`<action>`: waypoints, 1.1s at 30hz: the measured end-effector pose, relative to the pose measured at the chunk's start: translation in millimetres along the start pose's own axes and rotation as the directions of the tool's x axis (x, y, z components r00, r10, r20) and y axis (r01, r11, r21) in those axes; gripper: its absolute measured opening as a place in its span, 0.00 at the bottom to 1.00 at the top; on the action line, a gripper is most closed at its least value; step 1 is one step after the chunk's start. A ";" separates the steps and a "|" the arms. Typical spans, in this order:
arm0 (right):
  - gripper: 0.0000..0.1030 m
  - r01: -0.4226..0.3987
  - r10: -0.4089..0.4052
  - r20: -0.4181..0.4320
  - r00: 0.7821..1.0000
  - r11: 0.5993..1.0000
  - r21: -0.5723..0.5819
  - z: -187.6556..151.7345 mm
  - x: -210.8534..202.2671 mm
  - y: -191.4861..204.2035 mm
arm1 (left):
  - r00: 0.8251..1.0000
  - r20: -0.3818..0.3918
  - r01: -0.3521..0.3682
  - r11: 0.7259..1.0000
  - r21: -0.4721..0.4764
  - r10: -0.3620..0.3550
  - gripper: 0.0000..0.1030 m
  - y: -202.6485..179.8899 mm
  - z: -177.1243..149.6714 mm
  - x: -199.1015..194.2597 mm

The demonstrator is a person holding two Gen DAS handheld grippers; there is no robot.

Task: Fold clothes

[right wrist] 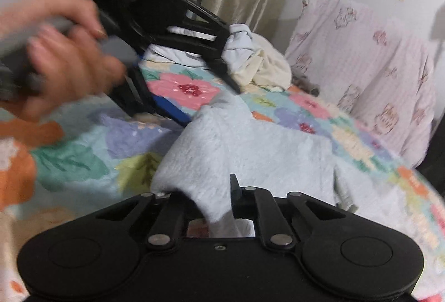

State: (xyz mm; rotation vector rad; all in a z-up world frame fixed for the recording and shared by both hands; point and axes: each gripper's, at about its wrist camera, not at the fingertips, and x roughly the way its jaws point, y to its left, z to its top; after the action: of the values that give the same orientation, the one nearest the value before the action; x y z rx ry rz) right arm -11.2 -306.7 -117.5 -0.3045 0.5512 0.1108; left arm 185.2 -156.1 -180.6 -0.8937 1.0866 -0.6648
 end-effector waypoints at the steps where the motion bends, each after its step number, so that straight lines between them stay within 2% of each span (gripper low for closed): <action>1: 0.11 -0.014 0.014 0.000 1.000 1.000 0.028 2.9 -0.6 -2.8 | 1.000 -0.023 0.020 1.000 -0.004 -0.020 0.71 1.8 4.2 10.4; 2: 0.11 -0.027 0.027 -0.001 1.000 0.998 0.054 4.9 -0.9 -4.4 | 0.998 -0.046 0.037 0.999 -0.004 -0.037 0.66 3.0 8.0 20.5; 3: 0.11 -0.039 0.040 -0.002 0.999 0.996 0.076 5.9 -1.4 -5.3 | 0.998 -0.061 -0.003 0.998 0.059 0.007 0.43 -3.5 7.2 27.0; 4: 0.12 -0.051 0.052 -0.003 0.999 0.994 0.094 6.8 -2.7 -7.3 | 0.996 -0.072 -0.042 0.992 0.121 0.051 0.24 -9.9 6.4 33.1; 5: 0.12 -0.061 0.062 -0.004 0.998 0.992 0.109 7.6 -4.2 -9.7 | 0.994 -0.068 -0.079 0.983 0.165 0.091 0.13 -14.9 4.9 34.3; 9: 0.11 -0.095 0.095 0.012 0.995 0.979 0.181 9.1 -8.6 -17.0 | 0.994 -0.059 -0.087 0.988 0.128 0.095 0.09 -11.2 4.9 18.9; 13: 0.11 -0.127 0.124 0.026 0.992 0.977 0.171 13.2 -17.1 2.3 | 0.995 -0.061 -0.080 0.995 0.065 0.084 0.08 -0.1 7.4 -8.8; 16: 0.11 -0.208 0.205 0.035 0.978 0.958 0.196 20.8 -22.7 14.9 | 0.991 -0.037 -0.128 0.988 0.089 0.132 0.08 3.2 4.8 -43.8; 19: 0.11 -0.329 0.320 0.077 0.944 0.903 0.278 32.7 -31.4 21.1 | 0.991 0.018 -0.131 0.991 0.038 0.130 0.08 7.7 0.3 -95.6; 23: 0.11 -0.489 0.463 0.160 0.872 0.807 0.332 43.3 -41.9 29.7 | 0.985 0.075 -0.157 0.986 0.052 0.153 0.08 -6.0 -3.6 -152.0; 25: 0.11 -0.532 0.500 0.186 0.846 0.763 0.368 43.9 -40.4 26.6 | 0.987 0.063 -0.153 0.984 0.096 0.147 0.08 -15.6 1.9 -161.7; 28: 0.11 -0.532 0.488 0.216 0.846 0.742 0.408 38.2 -42.6 13.7 | 0.979 0.042 -0.206 0.961 0.186 0.201 0.08 -43.2 1.6 -145.7; 29: 0.11 -0.519 0.472 0.219 0.854 0.745 0.419 35.3 -45.7 7.1 | 0.975 0.040 -0.222 0.948 0.227 0.218 0.08 -55.5 -0.5 -139.3; 33: 0.11 -0.453 0.379 0.249 0.891 0.737 0.501 13.3 -62.2 -34.4 | 0.980 -0.014 -0.180 0.914 0.364 0.198 0.08 -111.1 -11.6 -89.8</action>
State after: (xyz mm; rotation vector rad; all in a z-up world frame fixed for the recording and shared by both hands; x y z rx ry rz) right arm -50.9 -336.5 -65.0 0.4005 0.4893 0.4003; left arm 140.2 -140.5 -45.4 -0.4489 1.0373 -0.6999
